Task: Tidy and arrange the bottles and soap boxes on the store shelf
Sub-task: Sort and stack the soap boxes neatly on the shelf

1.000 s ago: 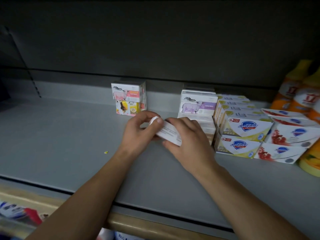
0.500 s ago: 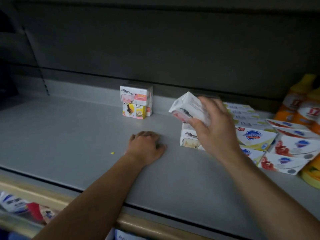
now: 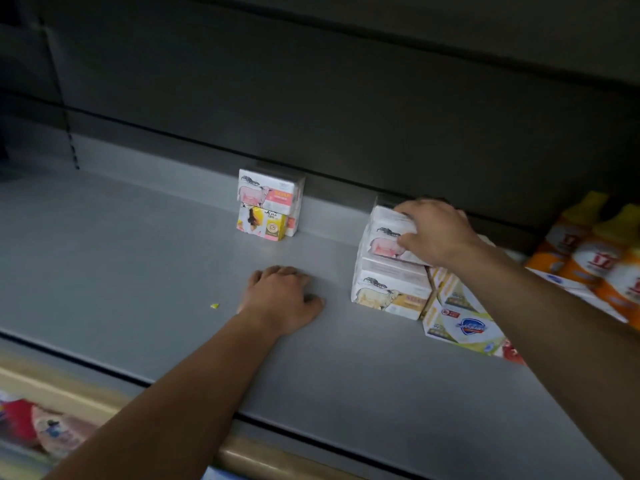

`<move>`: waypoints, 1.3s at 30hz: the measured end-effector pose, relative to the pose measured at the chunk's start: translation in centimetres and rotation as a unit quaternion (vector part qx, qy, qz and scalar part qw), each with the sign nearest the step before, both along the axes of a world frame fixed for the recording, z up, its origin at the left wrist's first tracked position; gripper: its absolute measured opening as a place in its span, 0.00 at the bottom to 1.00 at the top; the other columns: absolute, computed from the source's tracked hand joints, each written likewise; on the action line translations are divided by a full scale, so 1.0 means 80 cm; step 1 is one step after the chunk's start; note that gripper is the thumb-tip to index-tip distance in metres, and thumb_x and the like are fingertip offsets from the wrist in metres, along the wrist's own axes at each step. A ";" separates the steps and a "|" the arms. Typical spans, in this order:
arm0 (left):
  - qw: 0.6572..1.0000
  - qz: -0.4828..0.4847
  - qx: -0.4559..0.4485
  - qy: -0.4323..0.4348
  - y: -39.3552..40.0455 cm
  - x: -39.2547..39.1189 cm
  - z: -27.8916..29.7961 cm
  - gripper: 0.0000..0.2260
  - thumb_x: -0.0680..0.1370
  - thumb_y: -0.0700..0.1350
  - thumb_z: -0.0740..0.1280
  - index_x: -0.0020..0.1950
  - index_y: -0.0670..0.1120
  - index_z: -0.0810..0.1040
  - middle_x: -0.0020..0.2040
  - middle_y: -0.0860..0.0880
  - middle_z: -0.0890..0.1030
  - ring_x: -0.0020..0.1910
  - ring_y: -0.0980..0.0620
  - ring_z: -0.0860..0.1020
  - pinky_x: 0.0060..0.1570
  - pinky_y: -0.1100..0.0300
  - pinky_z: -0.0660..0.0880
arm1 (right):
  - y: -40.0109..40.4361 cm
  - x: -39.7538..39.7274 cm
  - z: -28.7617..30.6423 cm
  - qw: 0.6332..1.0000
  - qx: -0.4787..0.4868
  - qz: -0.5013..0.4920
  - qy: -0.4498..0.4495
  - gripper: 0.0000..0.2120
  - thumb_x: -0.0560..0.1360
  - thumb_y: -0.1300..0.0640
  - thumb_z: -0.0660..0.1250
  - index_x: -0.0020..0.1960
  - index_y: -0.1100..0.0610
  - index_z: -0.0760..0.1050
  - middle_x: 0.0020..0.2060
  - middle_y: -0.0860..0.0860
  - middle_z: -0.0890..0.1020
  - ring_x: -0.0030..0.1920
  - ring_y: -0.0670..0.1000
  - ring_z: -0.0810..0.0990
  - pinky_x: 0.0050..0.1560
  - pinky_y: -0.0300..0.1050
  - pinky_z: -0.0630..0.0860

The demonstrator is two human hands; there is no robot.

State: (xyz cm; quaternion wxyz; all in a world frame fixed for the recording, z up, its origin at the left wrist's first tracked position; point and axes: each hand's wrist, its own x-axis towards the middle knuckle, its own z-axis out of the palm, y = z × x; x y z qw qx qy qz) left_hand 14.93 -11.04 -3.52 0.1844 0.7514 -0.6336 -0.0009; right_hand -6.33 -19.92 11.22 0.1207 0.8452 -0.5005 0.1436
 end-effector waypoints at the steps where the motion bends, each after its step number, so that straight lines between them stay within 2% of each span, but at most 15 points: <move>1: 1.000 -0.001 0.001 0.003 -0.001 0.000 0.000 0.26 0.73 0.65 0.56 0.68 0.57 0.72 0.70 0.54 0.72 0.72 0.49 0.65 0.71 0.49 0.58 | -0.002 0.002 -0.003 1.000 -0.008 -0.007 0.021 0.24 0.72 0.52 0.71 0.67 0.46 0.73 0.61 0.50 0.76 0.63 0.56 0.73 0.63 0.53 0.67; 8: 1.000 0.001 -0.002 0.013 0.001 0.000 0.000 0.26 0.73 0.65 0.57 0.68 0.58 0.72 0.70 0.54 0.71 0.72 0.49 0.65 0.71 0.50 0.57 | 0.002 0.004 -0.013 0.997 -0.046 -0.027 0.053 0.23 0.74 0.53 0.70 0.68 0.50 0.72 0.62 0.52 0.75 0.61 0.58 0.72 0.61 0.52 0.69; 14: 1.000 0.001 -0.008 0.014 0.003 -0.001 0.003 0.25 0.73 0.65 0.58 0.68 0.58 0.73 0.70 0.54 0.72 0.71 0.49 0.66 0.70 0.51 0.58 | 0.013 0.006 -0.015 0.998 -0.041 -0.040 0.040 0.23 0.76 0.54 0.68 0.70 0.51 0.70 0.63 0.52 0.74 0.62 0.58 0.71 0.60 0.53 0.71; 17: 1.000 0.004 -0.009 0.015 0.005 -0.001 0.004 0.25 0.73 0.65 0.59 0.67 0.58 0.73 0.69 0.54 0.72 0.71 0.49 0.66 0.70 0.51 0.58 | 0.019 0.014 -0.023 0.998 -0.036 -0.052 0.017 0.24 0.77 0.48 0.65 0.70 0.54 0.69 0.64 0.54 0.72 0.63 0.58 0.70 0.60 0.53 0.71; 20: 1.000 0.006 -0.014 0.026 0.006 -0.001 0.006 0.24 0.73 0.65 0.59 0.67 0.59 0.73 0.69 0.54 0.73 0.71 0.49 0.67 0.70 0.52 0.59 | 0.028 0.027 -0.049 0.998 -0.043 -0.043 -0.032 0.27 0.76 0.43 0.61 0.71 0.54 0.67 0.65 0.54 0.71 0.63 0.59 0.69 0.62 0.54 0.68; 24: 0.999 0.006 -0.016 0.039 0.009 -0.002 0.011 0.24 0.72 0.64 0.61 0.65 0.56 0.75 0.66 0.52 0.76 0.67 0.48 0.71 0.69 0.53 0.64 | 0.034 0.038 -0.088 0.991 -0.099 -0.053 -0.076 0.31 0.74 0.41 0.60 0.72 0.55 0.66 0.64 0.55 0.72 0.65 0.60 0.67 0.72 0.56 0.57; 27: 0.993 0.009 -0.032 0.112 0.013 0.001 0.022 0.25 0.71 0.64 0.63 0.64 0.53 0.77 0.63 0.49 0.78 0.62 0.46 0.76 0.63 0.56 0.71 | 0.033 0.043 -0.104 0.980 -0.147 -0.048 -0.122 0.33 0.72 0.41 0.60 0.71 0.58 0.67 0.64 0.57 0.73 0.66 0.62 0.68 0.74 0.59 0.53; 31: 0.973 0.061 -0.120 0.190 0.006 0.016 0.046 0.21 0.74 0.56 0.70 0.65 0.51 0.76 0.63 0.46 0.78 0.60 0.45 0.77 0.58 0.57 0.71 | 0.029 0.044 -0.113 0.973 -0.173 -0.044 -0.144 0.33 0.71 0.43 0.61 0.70 0.59 0.68 0.64 0.58 0.73 0.67 0.62 0.68 0.74 0.60 0.52; 35: 0.953 0.119 -0.162 0.226 -0.031 0.048 0.075 0.25 0.75 0.55 0.70 0.69 0.46 0.73 0.64 0.44 0.77 0.61 0.43 0.76 0.59 0.55 0.72 | 0.028 0.044 -0.121 0.968 -0.191 -0.040 -0.161 0.33 0.68 0.48 0.65 0.71 0.59 0.68 0.65 0.57 0.73 0.69 0.62 0.67 0.76 0.59 0.52; 39: 0.904 0.188 -0.208 0.322 -0.074 0.084 0.090 0.32 0.73 0.55 0.72 0.72 0.43 0.66 0.66 0.43 0.74 0.62 0.43 0.76 0.62 0.52 0.73 | 0.026 0.045 -0.122 0.967 -0.187 -0.046 -0.167 0.34 0.68 0.48 0.64 0.72 0.58 0.67 0.67 0.56 0.72 0.71 0.60 0.66 0.77 0.58 0.49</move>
